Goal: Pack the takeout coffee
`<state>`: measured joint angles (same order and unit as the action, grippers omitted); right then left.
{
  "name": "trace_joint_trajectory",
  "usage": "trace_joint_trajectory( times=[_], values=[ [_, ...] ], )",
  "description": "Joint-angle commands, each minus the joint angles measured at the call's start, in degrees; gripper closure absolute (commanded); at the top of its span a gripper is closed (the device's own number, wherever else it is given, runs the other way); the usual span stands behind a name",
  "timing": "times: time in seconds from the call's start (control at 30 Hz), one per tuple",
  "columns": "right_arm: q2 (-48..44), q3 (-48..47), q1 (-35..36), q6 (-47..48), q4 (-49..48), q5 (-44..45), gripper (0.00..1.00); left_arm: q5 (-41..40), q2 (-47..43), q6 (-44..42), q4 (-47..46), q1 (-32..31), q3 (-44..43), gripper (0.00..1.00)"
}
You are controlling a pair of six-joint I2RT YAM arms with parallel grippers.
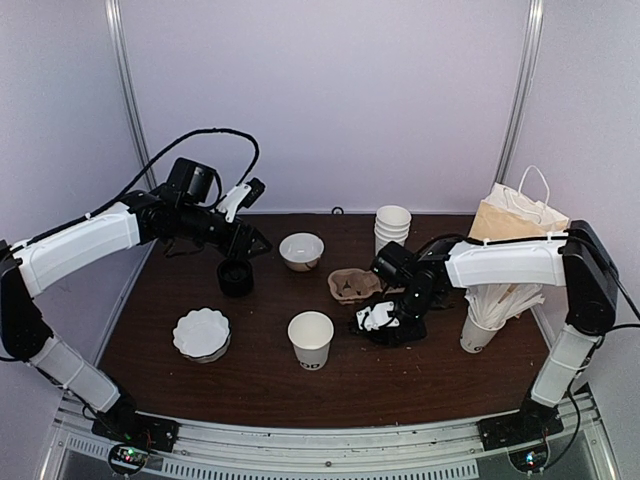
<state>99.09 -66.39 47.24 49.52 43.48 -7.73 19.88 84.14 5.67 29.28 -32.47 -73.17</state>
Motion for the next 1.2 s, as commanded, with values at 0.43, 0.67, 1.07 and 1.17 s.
trace_joint_trajectory(
  times=[0.43,0.67,1.07,1.17],
  values=[
    [4.07,-0.14,0.48,2.05,-2.89,1.11,0.68,-1.07,-1.65,-1.10,-0.89,-0.14,0.50,0.42],
    [5.07,-0.05,0.48,1.38,-4.39,2.07,0.75,-0.91,-1.56,-1.08,-0.98,-0.14,0.57,0.42],
    [-2.45,-5.73,0.48,-3.05,5.30,-6.82,0.97,-0.97,-2.11,0.13,-3.75,-0.14,1.84,0.41],
    [-6.60,-10.10,0.40,-6.94,8.90,-14.27,0.97,0.68,-3.77,2.26,-8.88,-0.14,4.72,0.39]
  ],
)
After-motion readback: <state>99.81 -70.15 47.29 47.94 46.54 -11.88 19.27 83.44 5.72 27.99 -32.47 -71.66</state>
